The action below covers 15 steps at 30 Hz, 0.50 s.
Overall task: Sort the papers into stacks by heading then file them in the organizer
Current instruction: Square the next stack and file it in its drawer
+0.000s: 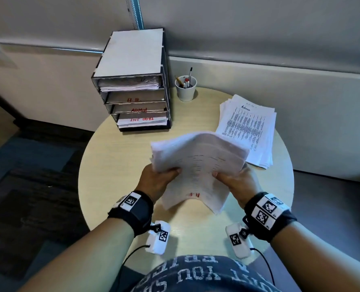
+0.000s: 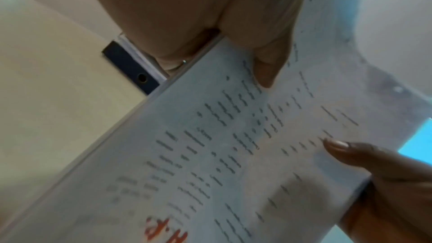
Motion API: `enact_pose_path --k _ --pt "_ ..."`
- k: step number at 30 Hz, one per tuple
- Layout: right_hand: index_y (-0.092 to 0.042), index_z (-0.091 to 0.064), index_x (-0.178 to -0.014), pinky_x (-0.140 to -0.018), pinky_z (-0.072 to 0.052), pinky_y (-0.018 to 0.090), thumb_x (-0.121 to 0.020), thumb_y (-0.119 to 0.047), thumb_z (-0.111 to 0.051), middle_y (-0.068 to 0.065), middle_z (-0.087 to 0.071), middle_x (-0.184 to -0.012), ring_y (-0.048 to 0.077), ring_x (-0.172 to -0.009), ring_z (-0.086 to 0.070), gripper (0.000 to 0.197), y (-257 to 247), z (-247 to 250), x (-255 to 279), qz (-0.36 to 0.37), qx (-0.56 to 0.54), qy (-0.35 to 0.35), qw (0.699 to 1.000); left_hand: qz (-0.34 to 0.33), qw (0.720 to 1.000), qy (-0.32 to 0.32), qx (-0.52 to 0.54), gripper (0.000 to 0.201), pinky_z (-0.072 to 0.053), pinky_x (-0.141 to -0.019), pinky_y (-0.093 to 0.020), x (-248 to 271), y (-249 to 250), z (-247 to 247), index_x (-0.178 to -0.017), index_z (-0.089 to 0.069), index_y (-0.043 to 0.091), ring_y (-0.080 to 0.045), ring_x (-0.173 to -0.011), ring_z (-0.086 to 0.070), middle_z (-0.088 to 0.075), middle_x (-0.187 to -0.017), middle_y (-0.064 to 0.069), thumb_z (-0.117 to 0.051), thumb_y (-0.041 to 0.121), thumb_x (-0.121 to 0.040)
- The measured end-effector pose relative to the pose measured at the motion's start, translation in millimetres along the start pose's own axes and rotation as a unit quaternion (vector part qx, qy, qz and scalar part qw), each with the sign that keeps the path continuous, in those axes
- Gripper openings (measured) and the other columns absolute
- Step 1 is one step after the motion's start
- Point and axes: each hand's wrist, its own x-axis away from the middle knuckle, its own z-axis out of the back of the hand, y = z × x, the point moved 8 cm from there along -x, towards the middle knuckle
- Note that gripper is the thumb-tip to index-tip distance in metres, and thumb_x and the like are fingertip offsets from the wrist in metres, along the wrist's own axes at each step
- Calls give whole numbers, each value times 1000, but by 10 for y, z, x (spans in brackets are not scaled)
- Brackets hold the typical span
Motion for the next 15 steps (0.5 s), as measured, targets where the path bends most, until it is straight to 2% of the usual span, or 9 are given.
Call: enact_pose_path --k 2,4,6,9,12,15 --pt "-14 -70 -85 -73 -59 37 -69 8 -81 6 -76 -90 19 -77 -72 29 -36 35 -29 2 1 -9 1000 11 1000 -4 -17 41 -58 -84 -46 -23 118 6 -95 -75 12 -32 -95 -69 -76 -94 -5 -84 37 -65" --pt "-16 -72 -86 -77 -59 41 -66 1 -81 6 -77 -91 22 -81 -72 28 11 56 -14 -5 34 -48 998 -6 999 4 40 36 -59 -80 -42 -25 304 67 -96 -75 11 -35 -97 -70 -77 -96 -6 -82 32 -68" --pt "-18 -72 -85 -76 -61 45 -69 -2 -80 1 -77 -85 22 -78 -72 24 98 71 71 -19 109 -76 991 -30 987 -1 161 29 -58 -81 -40 -7 494 137 -101 -75 9 -37 -100 -70 -75 -107 -13 -79 18 -74" --pt "-14 -70 -81 -71 -60 44 -72 0 -79 -3 -76 -74 26 -70 -72 19 159 105 155 -35 137 -46 989 -49 960 -49 270 33 -57 -83 -41 23 719 98 -120 -67 3 -35 -101 -69 -70 -118 -21 -63 -2 -87" --pt "-9 -71 -83 -67 -61 37 -72 3 -80 -3 -75 -71 17 -63 -69 18 102 80 154 -27 80 -15 996 -71 952 -74 288 39 -56 -84 -40 62 854 47 -120 -66 7 -33 -103 -67 -69 -116 -18 -62 -5 -82" --pt "-13 -72 -80 -58 -59 31 -71 0 -82 -6 -75 -70 13 -61 -68 19 14 79 149 -6 78 -23 997 -69 953 -57 288 42 -55 -87 -42 70 844 109 -119 -67 7 -34 -105 -67 -68 -119 -19 -65 -4 -78"
